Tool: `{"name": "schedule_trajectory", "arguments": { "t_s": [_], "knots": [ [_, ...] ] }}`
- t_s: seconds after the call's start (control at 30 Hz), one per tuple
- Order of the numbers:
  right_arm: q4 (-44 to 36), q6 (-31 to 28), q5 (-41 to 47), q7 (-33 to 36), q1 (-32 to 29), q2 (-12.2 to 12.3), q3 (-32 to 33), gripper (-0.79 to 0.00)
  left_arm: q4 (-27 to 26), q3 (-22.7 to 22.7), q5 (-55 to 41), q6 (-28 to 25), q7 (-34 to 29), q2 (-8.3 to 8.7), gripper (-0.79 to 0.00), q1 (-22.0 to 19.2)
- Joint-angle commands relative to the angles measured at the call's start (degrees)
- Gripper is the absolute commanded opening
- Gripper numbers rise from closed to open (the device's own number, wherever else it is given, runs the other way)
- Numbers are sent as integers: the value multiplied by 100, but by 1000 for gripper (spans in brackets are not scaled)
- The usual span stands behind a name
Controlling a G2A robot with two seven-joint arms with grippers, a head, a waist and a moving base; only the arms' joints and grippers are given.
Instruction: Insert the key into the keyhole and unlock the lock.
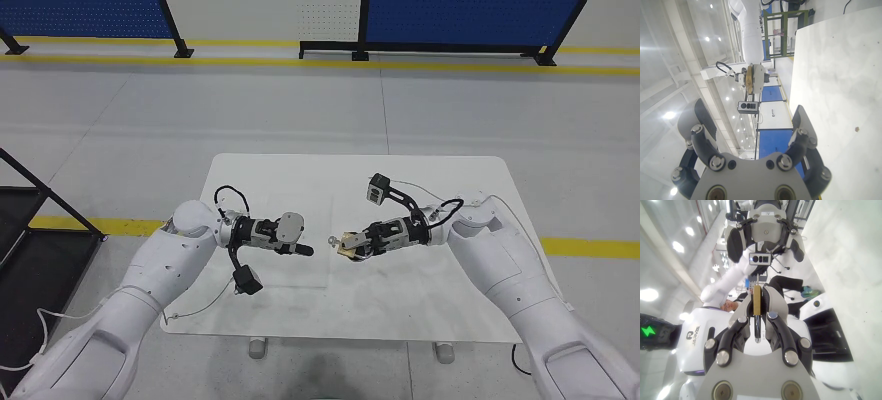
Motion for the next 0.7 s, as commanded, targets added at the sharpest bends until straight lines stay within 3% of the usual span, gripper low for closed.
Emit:
{"name": "schedule_trajectory", "arguments": {
  "t_s": [0.0,0.2,0.4,0.67],
  "knots": [
    [0,1,-1,-1,0,0,0,-785,0,0,0,0,0,0,0,0],
    [0,1,-1,-1,0,0,0,-785,-11,-5,-42,-27,-33,-2,0,14],
    [0,1,-1,-1,0,0,0,-785,193,-42,-712,-1712,72,0,0,-205],
    [0,1,-1,-1,0,0,0,-785,653,401,-1048,-3708,-81,-118,0,-512]
  ]
}}
